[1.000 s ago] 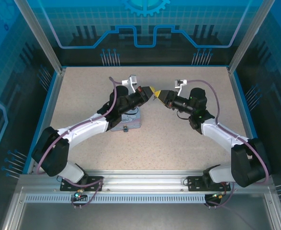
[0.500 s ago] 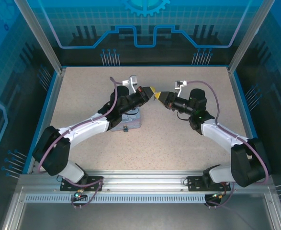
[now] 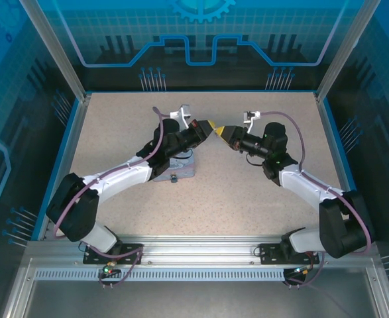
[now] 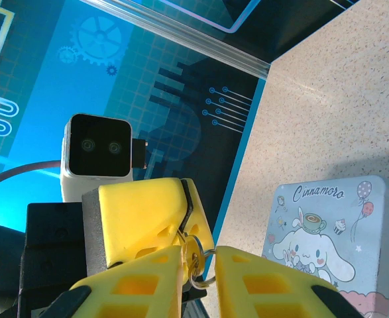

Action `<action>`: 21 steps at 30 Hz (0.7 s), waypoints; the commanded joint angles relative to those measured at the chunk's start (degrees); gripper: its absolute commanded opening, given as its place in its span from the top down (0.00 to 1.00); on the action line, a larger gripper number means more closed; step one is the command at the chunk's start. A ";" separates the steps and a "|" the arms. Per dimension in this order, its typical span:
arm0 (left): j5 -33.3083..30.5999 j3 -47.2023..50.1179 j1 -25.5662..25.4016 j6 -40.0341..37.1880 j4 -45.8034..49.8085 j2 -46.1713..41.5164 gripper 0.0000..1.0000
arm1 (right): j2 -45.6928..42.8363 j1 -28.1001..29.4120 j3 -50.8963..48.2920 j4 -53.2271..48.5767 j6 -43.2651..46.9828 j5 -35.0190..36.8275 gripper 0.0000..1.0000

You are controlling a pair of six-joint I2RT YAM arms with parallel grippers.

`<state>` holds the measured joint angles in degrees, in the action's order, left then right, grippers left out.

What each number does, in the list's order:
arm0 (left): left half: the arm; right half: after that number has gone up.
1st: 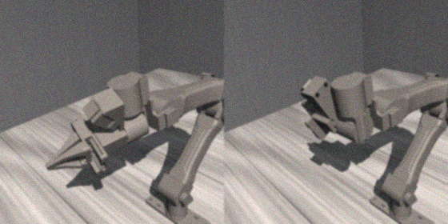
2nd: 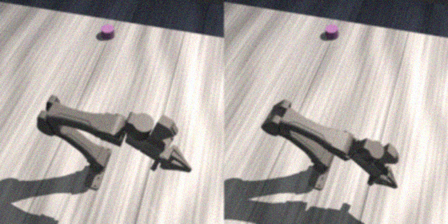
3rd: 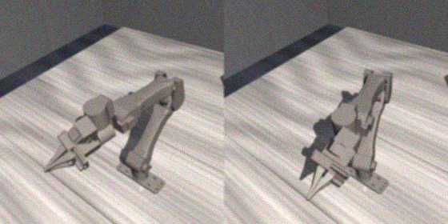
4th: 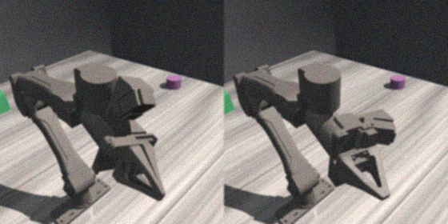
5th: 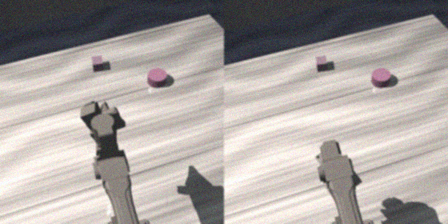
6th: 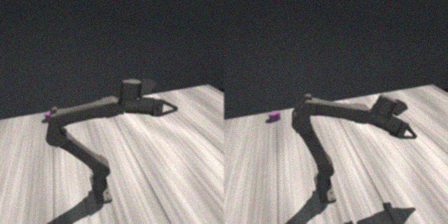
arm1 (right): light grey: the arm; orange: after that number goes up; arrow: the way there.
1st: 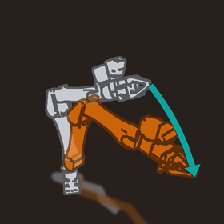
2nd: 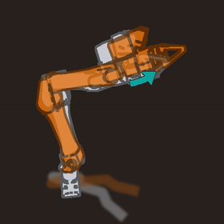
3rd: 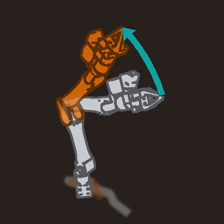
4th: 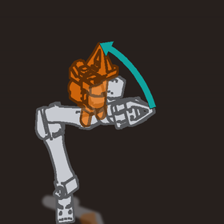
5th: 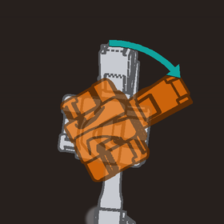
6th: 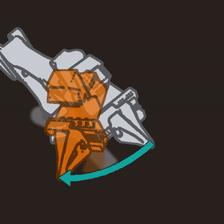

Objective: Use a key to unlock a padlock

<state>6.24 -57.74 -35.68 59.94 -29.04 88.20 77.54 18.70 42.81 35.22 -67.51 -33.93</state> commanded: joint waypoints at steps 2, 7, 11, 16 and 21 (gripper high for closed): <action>0.35 -2.18 0.28 0.24 -2.32 0.91 1.00 | 0.38 -0.42 -0.33 2.04 -0.41 -1.17 0.80; 0.53 -2.29 0.27 0.71 -3.00 1.44 1.00 | 0.46 -0.42 -0.18 2.39 -0.86 -1.17 0.81; 0.40 -2.03 0.09 1.19 -3.61 1.58 1.00 | 0.45 -0.20 0.18 2.57 -1.14 -1.17 0.84; 0.09 -1.59 -0.09 1.49 -4.24 1.71 1.00 | 0.41 -0.19 0.00 2.40 -1.22 -1.04 0.88; 0.09 -1.77 -0.20 1.49 -4.25 1.92 1.00 | 0.27 -0.24 -0.18 2.31 -1.20 -1.03 0.93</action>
<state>6.20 -58.04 -35.68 61.36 -30.83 89.23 77.62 18.68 42.81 35.66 -68.75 -33.91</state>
